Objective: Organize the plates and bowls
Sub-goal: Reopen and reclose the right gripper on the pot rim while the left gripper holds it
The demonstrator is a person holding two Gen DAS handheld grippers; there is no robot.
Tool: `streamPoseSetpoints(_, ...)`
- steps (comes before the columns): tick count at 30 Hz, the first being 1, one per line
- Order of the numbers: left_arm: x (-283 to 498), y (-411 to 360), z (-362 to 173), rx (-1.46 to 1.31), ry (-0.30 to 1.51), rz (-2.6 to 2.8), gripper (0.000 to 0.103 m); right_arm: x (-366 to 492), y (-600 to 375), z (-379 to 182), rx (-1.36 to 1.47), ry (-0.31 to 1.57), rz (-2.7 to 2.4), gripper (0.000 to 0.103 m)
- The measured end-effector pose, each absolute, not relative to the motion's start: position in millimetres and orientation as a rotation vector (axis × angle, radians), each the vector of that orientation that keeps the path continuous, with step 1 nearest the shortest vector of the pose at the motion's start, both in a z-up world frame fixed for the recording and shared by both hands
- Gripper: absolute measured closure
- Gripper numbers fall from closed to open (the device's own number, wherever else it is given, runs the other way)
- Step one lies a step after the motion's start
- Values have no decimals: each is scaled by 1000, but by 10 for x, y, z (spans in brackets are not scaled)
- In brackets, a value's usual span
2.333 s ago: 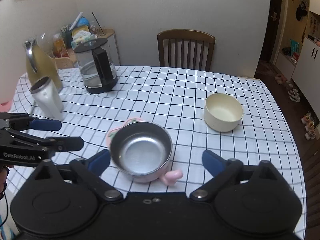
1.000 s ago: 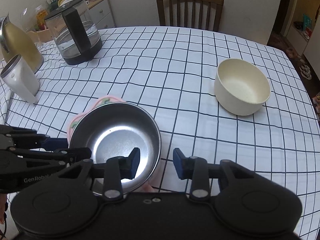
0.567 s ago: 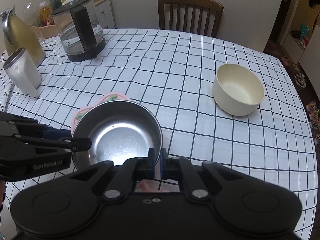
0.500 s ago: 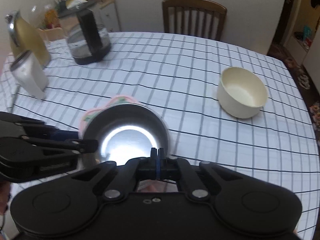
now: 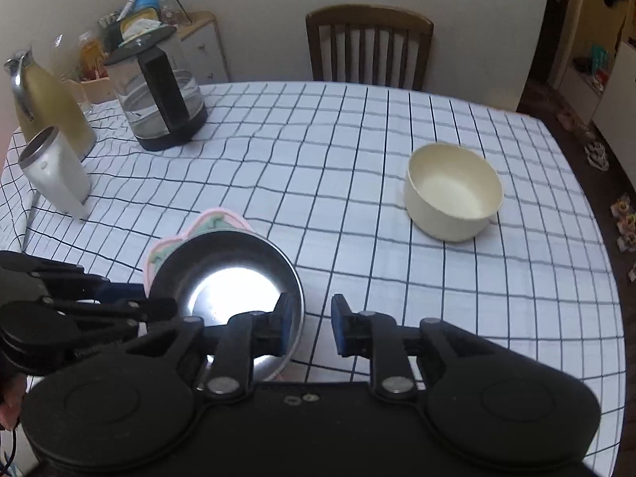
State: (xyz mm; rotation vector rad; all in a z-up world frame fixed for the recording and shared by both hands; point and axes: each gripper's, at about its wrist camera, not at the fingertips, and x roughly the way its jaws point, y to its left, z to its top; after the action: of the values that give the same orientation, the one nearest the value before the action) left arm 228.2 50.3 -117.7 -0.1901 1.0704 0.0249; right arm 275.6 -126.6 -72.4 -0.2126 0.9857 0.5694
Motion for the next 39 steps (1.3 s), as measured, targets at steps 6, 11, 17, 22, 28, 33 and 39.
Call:
streamPoseSetpoints(6, 2372, 666, -1238, -307, 1111, 41, 82, 2800, -1233, -863, -203, 1014, 586, 58)
streamPoseSetpoints(11, 2360, 710, -1252, -358, 1119, 36, 81, 2869, -1158, -907, -215, 1027, 601, 50)
streamPoseSetpoints(17, 2320, 583, -1290, -346, 1125, 40, 80, 2956, -1080, -969, -236, 1056, 608, 51)
streamPoseSetpoints(22, 2327, 555, -1302, -326, 1122, 44, 80, 2974, -1021, -1014, -260, 1066, 616, 58)
streamPoseSetpoints(28, 2322, 506, -1292, -283, 1114, 49, 80, 2992, -972, -1066, -275, 1079, 608, 79)
streamPoseSetpoints(33, 2321, 491, -1291, -260, 1113, 47, 81, 3029, -963, -1078, -249, 1089, 606, 97)
streamPoseSetpoints(39, 2244, 461, -1230, -239, 1102, 33, 84, 2895, -941, -1026, -290, 1053, 594, 97)
